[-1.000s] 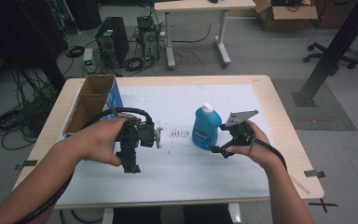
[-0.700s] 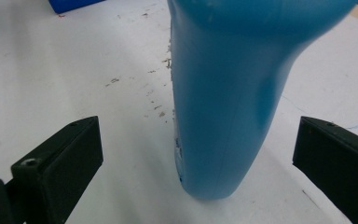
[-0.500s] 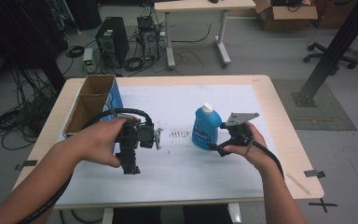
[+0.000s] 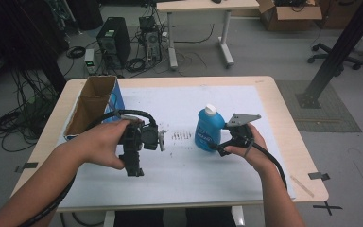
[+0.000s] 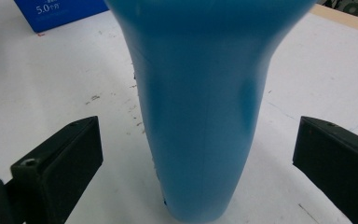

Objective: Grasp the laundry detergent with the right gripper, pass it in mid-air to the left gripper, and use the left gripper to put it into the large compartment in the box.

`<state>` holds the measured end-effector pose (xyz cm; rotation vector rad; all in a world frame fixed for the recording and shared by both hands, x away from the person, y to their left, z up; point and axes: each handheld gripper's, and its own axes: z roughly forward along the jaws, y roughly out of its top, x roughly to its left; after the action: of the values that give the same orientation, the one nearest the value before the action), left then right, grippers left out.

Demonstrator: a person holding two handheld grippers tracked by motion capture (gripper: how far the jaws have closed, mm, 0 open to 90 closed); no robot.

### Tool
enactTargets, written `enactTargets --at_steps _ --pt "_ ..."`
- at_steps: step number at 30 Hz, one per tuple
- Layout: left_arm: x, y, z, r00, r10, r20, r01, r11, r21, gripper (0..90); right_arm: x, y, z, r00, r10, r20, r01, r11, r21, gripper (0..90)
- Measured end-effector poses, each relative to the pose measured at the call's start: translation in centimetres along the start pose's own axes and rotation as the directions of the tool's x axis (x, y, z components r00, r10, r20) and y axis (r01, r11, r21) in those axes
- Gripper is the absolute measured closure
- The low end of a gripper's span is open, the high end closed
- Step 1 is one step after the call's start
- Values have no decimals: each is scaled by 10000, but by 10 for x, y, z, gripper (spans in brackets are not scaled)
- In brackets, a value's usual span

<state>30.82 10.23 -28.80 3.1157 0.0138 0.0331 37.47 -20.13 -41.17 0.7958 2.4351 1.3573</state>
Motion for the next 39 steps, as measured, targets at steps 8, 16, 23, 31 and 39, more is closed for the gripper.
enactTargets --at_steps 8,16,23,31,39 --pt "1 -1 3 10000 -22 81 22 10000 45 2 1 -3 8 9998 -43 219 49 9996 -283 10" --pt "1 -1 7 9998 -20 185 18 9999 124 2 0 -4 14 9995 107 291 -94 9989 -457 6" --pt "1 0 8 9997 -1 249 -2 10000 83 3 2 -4 17 9987 98 499 -60 9972 -744 6" --pt "0 -1 10 9996 19 283 -22 9999 99 3 2 -6 21 9973 266 680 -193 9942 -1056 5" --pt "2 -2 10 9996 -22 282 21 10000 26 3 4 -8 26 9968 314 737 -227 9930 -1157 51"
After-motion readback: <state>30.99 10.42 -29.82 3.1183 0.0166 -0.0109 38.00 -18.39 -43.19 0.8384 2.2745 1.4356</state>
